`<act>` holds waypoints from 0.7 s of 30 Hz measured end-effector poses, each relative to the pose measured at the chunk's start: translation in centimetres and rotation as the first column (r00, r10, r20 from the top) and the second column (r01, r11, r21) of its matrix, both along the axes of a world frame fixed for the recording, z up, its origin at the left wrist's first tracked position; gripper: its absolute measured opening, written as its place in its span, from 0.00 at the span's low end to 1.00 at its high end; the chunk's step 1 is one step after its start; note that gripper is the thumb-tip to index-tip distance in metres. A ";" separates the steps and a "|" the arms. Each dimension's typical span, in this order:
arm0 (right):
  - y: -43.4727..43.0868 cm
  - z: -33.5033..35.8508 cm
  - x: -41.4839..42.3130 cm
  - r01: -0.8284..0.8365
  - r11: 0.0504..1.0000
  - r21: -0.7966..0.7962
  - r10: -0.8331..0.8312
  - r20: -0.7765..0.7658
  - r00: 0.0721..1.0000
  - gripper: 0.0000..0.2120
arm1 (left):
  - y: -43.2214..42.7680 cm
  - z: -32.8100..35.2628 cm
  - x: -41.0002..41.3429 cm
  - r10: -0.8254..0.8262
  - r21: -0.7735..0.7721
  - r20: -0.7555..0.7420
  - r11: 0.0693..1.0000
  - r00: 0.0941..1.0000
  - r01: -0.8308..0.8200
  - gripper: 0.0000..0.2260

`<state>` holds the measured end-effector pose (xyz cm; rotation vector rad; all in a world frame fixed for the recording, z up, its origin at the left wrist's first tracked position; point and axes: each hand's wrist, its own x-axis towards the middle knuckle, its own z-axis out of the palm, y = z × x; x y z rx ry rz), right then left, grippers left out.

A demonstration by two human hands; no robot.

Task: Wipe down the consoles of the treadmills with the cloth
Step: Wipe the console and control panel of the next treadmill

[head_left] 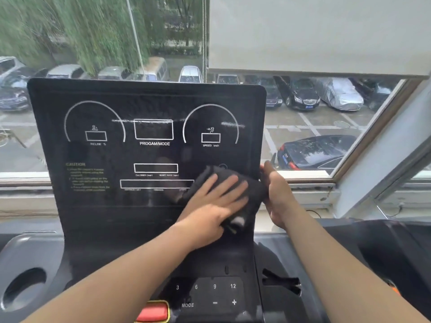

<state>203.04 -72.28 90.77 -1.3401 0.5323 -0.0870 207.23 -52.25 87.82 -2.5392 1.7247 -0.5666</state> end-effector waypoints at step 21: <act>1.5 -0.9 -0.2 0.143 0.962 -0.235 -0.129 0.071 0.989 0.24 | 2.0 1.3 1.2 -0.041 -0.012 0.011 0.999 0.999 0.041 0.37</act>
